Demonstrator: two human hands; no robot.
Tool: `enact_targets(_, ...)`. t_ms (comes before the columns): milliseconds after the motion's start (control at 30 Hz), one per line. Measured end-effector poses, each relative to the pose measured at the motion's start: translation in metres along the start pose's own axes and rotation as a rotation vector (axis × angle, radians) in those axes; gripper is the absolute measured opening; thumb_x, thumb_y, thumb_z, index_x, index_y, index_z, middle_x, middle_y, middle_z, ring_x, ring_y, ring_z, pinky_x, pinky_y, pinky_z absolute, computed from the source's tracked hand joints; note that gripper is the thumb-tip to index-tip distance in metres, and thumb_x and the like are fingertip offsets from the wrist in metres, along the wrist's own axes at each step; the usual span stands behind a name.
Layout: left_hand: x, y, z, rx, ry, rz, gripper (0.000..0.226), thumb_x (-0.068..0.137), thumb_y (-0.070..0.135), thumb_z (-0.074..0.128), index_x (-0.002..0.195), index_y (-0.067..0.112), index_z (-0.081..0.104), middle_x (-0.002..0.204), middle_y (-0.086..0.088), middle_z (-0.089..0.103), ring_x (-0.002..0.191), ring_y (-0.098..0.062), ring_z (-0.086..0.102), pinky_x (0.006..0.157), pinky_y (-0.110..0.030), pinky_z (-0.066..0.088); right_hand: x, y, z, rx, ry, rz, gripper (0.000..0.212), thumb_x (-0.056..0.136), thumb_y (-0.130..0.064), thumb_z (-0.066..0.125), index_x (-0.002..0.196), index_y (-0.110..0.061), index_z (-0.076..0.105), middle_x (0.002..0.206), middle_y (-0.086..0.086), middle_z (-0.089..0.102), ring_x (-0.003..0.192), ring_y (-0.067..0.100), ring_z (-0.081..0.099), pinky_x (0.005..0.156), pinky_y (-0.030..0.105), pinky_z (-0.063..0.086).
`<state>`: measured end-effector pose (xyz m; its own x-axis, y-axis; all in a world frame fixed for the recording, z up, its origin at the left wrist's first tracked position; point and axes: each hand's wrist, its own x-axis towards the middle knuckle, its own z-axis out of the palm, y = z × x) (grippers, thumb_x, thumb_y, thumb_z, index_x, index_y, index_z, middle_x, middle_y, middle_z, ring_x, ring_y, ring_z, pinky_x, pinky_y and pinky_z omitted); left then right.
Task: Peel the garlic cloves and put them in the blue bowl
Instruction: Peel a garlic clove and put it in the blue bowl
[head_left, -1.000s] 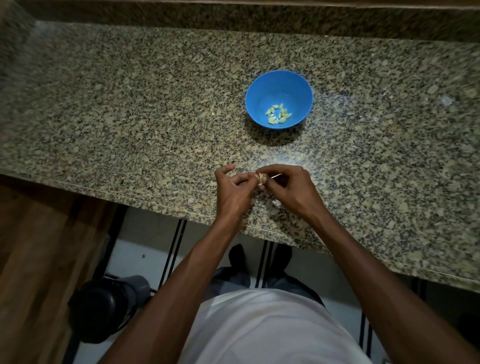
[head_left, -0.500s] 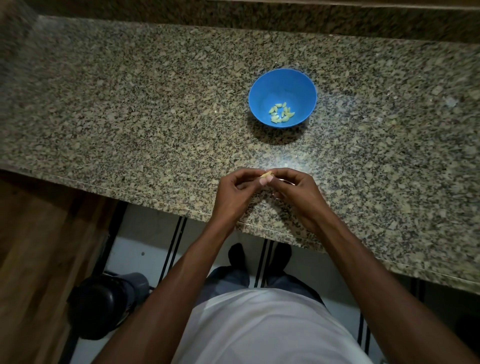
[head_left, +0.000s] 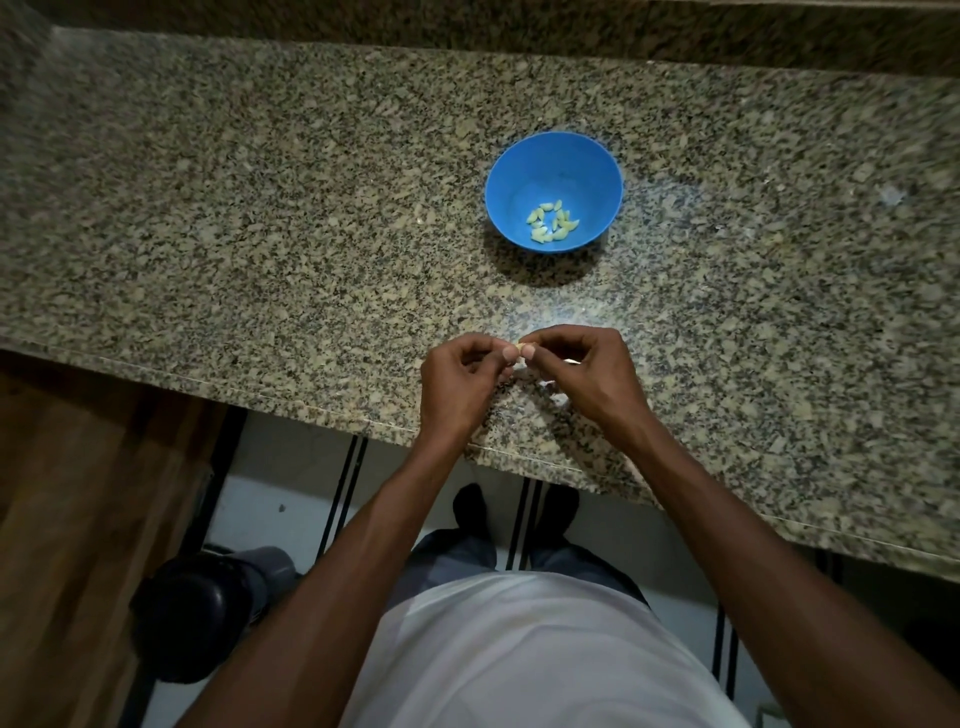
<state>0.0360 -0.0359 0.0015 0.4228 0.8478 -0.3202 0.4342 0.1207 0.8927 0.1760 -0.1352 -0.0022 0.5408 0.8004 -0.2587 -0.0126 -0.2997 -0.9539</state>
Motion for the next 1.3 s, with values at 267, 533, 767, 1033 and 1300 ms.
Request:
enact_targets(267,-0.012,0.007,0.019,-0.345,0.177,-0.223,0.014,0.088,0.010,0.082,0.099,0.002,0.078,0.087,-0.011,0.080,0.082,-0.020,0.078,0.072,-0.025,0.061,-0.017,0.003,0.034,0.007,0.311,-0.065,0.015,0.094,-0.022,0.080,0.107,-0.015,0.083,0.096,-0.008,0.080,0.087,0.002,0.076,0.076,0.025,0.064)
enact_targets(533,-0.015,0.012,0.021,-0.325,0.183,-0.193,0.009,0.087,0.004,0.081,0.096,0.003,0.078,0.087,-0.011,0.080,0.083,-0.021,0.079,0.075,-0.029,0.064,-0.027,0.002,0.036,-0.138,0.368,-0.265,0.018,0.094,-0.012,0.079,0.112,-0.010,0.081,0.098,-0.002,0.079,0.086,0.003,0.074,0.075,0.018,0.061)
enact_targets(767,-0.012,0.007,0.015,-0.171,0.141,-0.161,0.009,0.088,0.008,0.082,0.093,0.002,0.078,0.084,-0.011,0.079,0.080,-0.022,0.079,0.078,-0.036,0.066,-0.025,0.012,0.021,-0.399,0.250,-0.494,0.018,0.096,-0.005,0.075,0.113,-0.002,0.078,0.103,0.007,0.075,0.089,0.014,0.072,0.081,0.022,0.059)
enact_targets(1033,-0.003,0.019,0.003,-0.234,0.037,-0.261,0.010,0.093,0.007,0.077,0.099,-0.001,0.075,0.088,-0.015,0.079,0.077,-0.019,0.073,0.072,-0.029,0.064,-0.018,0.010,0.013,-0.213,0.392,-0.364,0.016,0.094,-0.007,0.077,0.109,-0.005,0.080,0.103,0.002,0.079,0.093,0.010,0.076,0.082,0.027,0.063)
enact_targets(1300,-0.003,0.018,-0.005,-0.214,-0.111,-0.143,0.015,0.087,0.004,0.081,0.100,0.001,0.076,0.098,-0.012,0.079,0.094,-0.021,0.077,0.082,-0.028,0.061,-0.011,0.000,-0.001,0.580,0.170,0.270,0.019,0.092,-0.005,0.079,0.109,0.003,0.076,0.103,0.019,0.079,0.094,0.028,0.078,0.095,0.051,0.062)
